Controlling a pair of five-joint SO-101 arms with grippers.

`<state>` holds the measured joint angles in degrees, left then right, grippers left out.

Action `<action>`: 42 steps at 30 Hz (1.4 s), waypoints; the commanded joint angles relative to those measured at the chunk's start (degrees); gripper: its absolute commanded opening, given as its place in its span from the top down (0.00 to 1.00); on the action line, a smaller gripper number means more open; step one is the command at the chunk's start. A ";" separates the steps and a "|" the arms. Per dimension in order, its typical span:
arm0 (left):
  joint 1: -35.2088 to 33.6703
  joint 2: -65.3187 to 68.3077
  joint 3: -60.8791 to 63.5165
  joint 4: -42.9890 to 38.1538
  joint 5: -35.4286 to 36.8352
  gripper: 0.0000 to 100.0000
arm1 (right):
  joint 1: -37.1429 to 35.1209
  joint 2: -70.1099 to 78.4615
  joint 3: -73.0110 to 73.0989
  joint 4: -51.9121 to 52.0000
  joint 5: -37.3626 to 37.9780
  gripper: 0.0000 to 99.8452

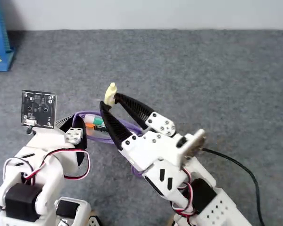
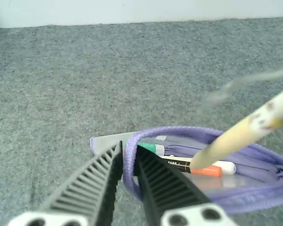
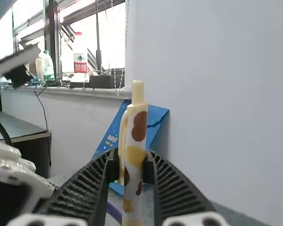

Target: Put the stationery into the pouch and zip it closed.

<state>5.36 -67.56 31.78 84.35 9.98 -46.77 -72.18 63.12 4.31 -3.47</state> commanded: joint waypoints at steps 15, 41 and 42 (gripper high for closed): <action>0.00 -1.23 -0.66 -1.93 0.44 0.99 | 0.66 -16.40 0.44 22.81 -0.18 0.78; -1.49 -1.32 -0.66 -1.85 0.44 0.99 | 5.49 -12.44 8.62 18.33 -4.31 0.99; -1.49 -1.32 -0.66 -1.85 0.44 0.99 | 4.88 -11.30 7.74 16.92 -4.31 0.99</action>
<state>3.87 -67.47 31.87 84.35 10.15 -40.00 -87.47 73.05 25.93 -7.25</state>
